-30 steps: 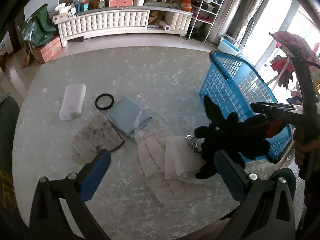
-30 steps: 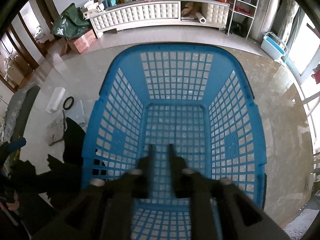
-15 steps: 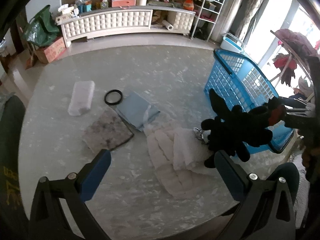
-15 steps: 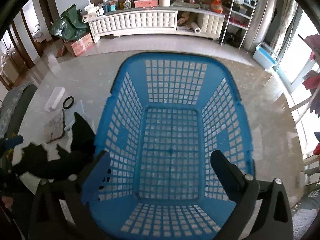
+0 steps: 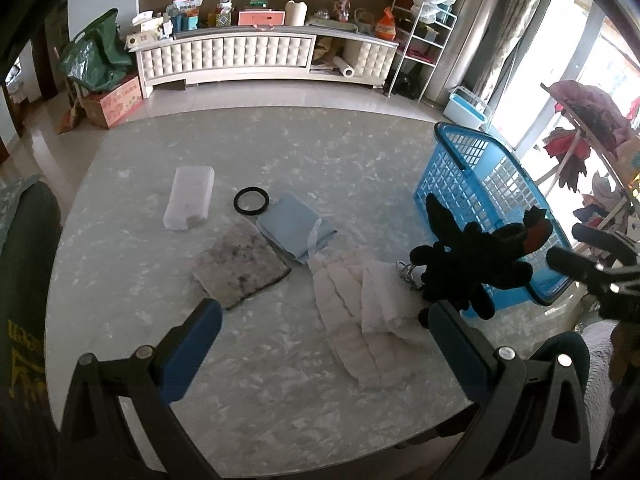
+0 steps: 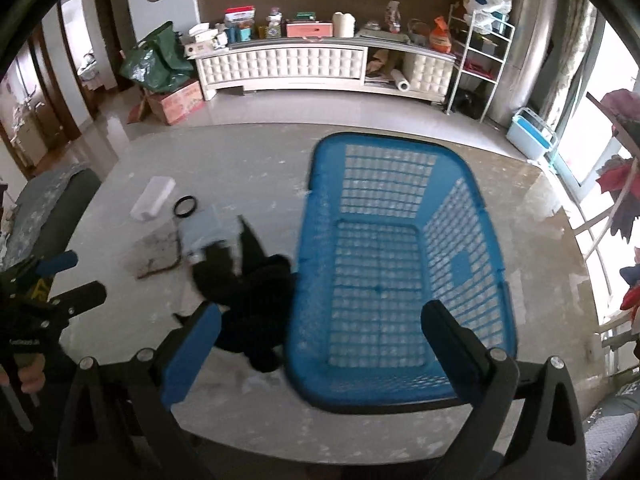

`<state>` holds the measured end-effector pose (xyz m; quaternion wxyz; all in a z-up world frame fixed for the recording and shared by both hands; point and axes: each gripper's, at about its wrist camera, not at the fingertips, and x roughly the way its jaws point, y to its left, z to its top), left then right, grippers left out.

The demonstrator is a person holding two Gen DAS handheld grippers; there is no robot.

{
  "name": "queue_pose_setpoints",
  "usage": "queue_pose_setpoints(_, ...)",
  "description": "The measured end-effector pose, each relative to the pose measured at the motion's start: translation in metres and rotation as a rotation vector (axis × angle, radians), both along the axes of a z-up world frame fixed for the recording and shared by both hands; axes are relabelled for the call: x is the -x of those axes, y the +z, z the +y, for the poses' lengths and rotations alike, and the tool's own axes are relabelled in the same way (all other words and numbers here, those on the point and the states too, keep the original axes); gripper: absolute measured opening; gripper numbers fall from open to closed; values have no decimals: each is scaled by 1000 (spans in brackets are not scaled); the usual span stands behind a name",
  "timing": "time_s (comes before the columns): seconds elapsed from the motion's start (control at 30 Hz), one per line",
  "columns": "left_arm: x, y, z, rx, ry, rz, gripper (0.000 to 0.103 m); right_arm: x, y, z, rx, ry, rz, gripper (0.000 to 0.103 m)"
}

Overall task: Organize soft objects
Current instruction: 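Carry the plush toy over the blue basket with the right gripper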

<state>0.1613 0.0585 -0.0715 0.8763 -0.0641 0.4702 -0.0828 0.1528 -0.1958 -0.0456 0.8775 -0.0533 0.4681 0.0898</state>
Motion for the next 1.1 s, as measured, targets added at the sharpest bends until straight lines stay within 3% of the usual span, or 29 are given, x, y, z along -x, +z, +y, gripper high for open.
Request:
queue_pose_setpoints(0.37, 7, 0, 23, 7, 37, -12, 103, -12, -12, 50, 25, 77, -3, 100)
queue_pose_setpoints(0.43, 9, -2, 29, 13, 37, -15, 103, -15, -14, 57, 44, 87, -8, 95)
queue_pose_setpoints(0.53, 10, -3, 35, 18, 40, -22, 103, -18, -23, 65, 54, 110, 19, 77)
queue_pose_setpoints(0.6, 9, -6, 40, 17, 49, -17, 103, -22, -29, 68, 67, 115, 35, 44)
queue_pose_setpoints(0.63, 9, -7, 41, 17, 52, -14, 103, -23, -31, 69, 68, 115, 41, 36)
queue_pose_setpoints(0.67, 9, -8, 44, 17, 56, -9, 103, -24, -33, 70, 71, 113, 45, 19)
queue_pose_setpoints(1.1, -9, -25, 76, -59, 15, 43, 103, -22, -16, 56, -55, 151, -14, 15)
